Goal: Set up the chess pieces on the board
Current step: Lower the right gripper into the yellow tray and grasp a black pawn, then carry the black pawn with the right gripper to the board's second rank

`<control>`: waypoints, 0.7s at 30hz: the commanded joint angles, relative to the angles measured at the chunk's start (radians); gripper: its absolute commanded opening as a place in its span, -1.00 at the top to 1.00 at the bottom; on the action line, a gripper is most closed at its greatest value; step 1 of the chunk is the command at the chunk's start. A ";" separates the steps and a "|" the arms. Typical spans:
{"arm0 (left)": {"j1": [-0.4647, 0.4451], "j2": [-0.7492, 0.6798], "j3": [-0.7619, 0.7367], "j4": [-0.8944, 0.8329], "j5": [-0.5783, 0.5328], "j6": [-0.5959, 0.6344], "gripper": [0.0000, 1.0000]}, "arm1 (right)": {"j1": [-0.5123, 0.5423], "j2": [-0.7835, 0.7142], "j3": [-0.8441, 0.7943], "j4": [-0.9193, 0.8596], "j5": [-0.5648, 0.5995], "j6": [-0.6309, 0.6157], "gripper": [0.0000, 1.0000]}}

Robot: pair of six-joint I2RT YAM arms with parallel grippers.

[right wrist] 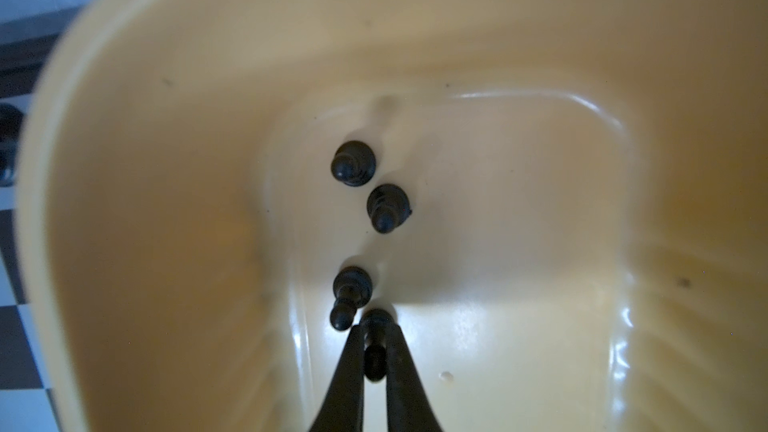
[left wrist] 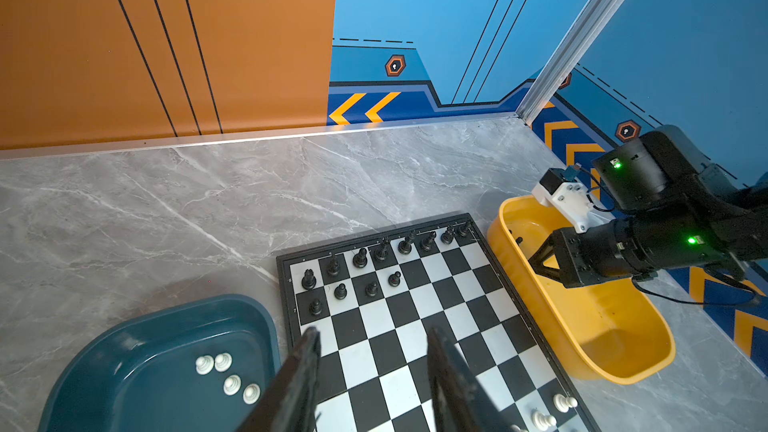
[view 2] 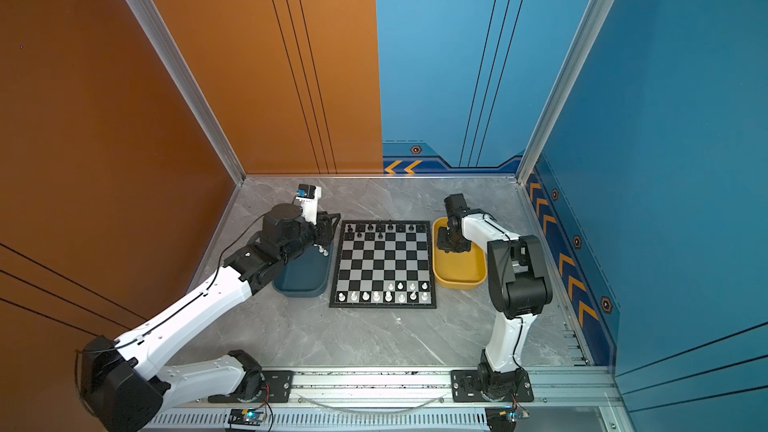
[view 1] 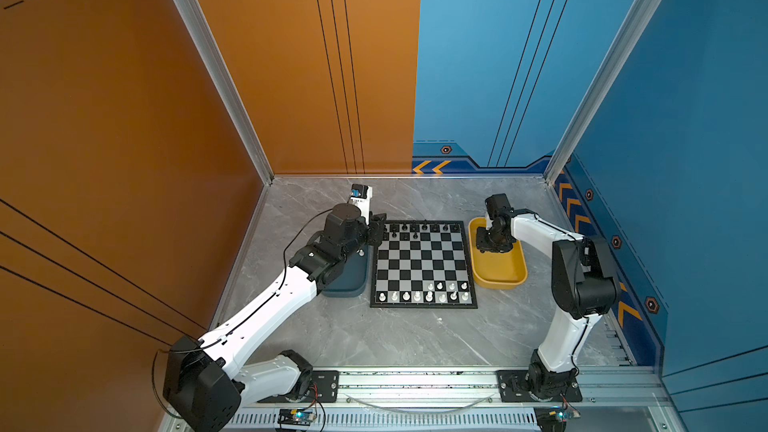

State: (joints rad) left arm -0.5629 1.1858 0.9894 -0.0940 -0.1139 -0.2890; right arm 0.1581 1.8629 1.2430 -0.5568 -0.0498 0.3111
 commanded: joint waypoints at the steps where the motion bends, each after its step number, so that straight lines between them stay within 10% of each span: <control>1: -0.003 0.001 0.012 -0.009 0.008 -0.006 0.13 | 0.004 0.015 0.024 -0.008 -0.005 0.003 0.84; 21: -0.002 -0.008 0.008 -0.007 0.010 -0.003 0.13 | 0.041 -0.192 0.052 -0.122 0.084 -0.018 0.97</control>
State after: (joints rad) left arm -0.5629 1.1858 0.9894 -0.0944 -0.1139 -0.2890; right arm 0.1776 1.7191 1.2572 -0.6235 -0.0032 0.3107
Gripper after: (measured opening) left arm 0.437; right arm 0.088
